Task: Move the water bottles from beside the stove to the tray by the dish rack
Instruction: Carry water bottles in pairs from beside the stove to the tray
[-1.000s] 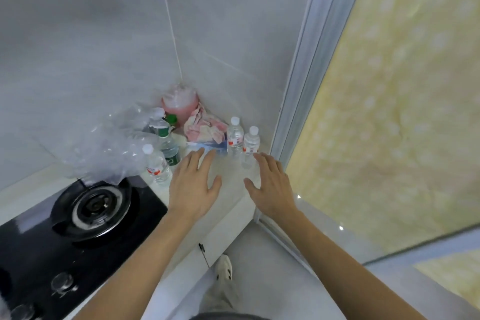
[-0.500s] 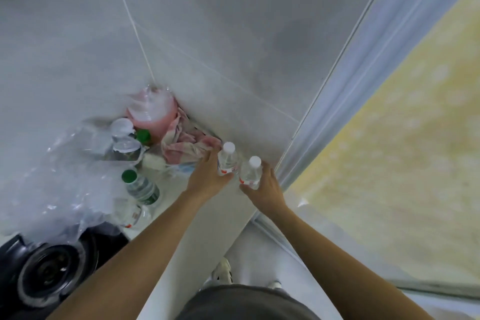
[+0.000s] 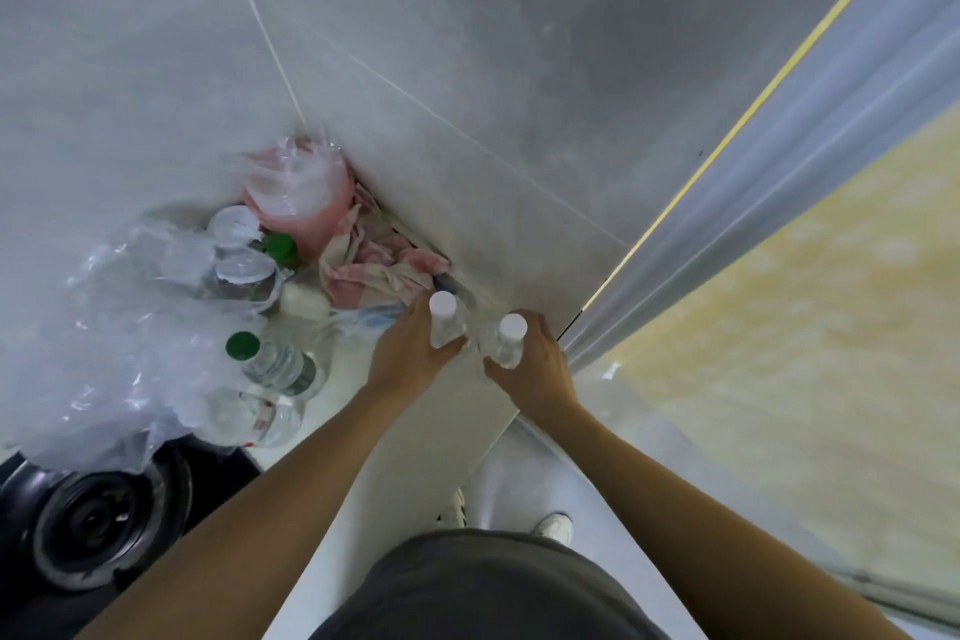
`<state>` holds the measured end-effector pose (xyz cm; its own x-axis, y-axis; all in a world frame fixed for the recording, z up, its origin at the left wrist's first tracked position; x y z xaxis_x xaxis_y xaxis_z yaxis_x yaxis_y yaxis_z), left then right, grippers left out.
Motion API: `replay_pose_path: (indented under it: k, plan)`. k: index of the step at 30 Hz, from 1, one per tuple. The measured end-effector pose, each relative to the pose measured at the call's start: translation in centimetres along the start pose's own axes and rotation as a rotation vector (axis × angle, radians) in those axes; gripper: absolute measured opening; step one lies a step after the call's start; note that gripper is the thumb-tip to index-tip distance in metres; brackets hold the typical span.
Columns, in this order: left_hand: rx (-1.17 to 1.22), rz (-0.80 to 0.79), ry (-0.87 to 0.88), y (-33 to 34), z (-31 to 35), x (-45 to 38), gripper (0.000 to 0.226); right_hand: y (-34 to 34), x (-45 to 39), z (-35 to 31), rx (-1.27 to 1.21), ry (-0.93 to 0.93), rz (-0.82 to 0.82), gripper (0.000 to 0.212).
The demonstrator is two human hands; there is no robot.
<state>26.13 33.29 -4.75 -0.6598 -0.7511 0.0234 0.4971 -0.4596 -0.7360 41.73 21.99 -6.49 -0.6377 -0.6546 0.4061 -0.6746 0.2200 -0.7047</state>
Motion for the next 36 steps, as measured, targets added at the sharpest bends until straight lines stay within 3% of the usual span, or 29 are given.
replay_pose_path:
  k: [6, 19, 23, 32, 36]
  plan:
    - [-0.080, 0.078, -0.109, -2.2, -1.6, 5.3, 0.070, 2.2, 1.0, -2.4, 0.101, -0.155, -0.179, 0.072]
    - [0.053, 0.312, -0.444, -5.0, -5.9, 19.2, 0.056, 10.2, 7.6, -5.2, 0.151, -0.521, -0.411, 0.071]
    - [0.012, 0.351, -0.426, -5.0, -6.1, 20.3, 0.057, 11.1, 7.6, -4.2, 0.078, -0.438, -0.356, 0.069]
    - [0.594, 0.407, -0.505, 0.4, -12.1, 20.8, 0.077, 13.0, 6.4, -2.1, 0.012, -0.222, -0.414, 0.068]
    - [0.597, 0.399, -0.503, 0.4, -12.0, 19.9, 0.072, 12.6, 5.8, -2.3, -0.003, -0.184, -0.452, 0.062]
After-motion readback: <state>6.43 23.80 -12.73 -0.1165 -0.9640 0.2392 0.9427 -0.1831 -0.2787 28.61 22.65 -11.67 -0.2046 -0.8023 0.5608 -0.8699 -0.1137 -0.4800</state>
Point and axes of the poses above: each hand's wrist, its own x-axis away from the middle knuckle, its own y-axis out of the palm, z = x × y, the point moved 8 cm from there along -x, towards the middle knuckle, and after that the axes turned 14 degrees about y, right-handed, at the moved point
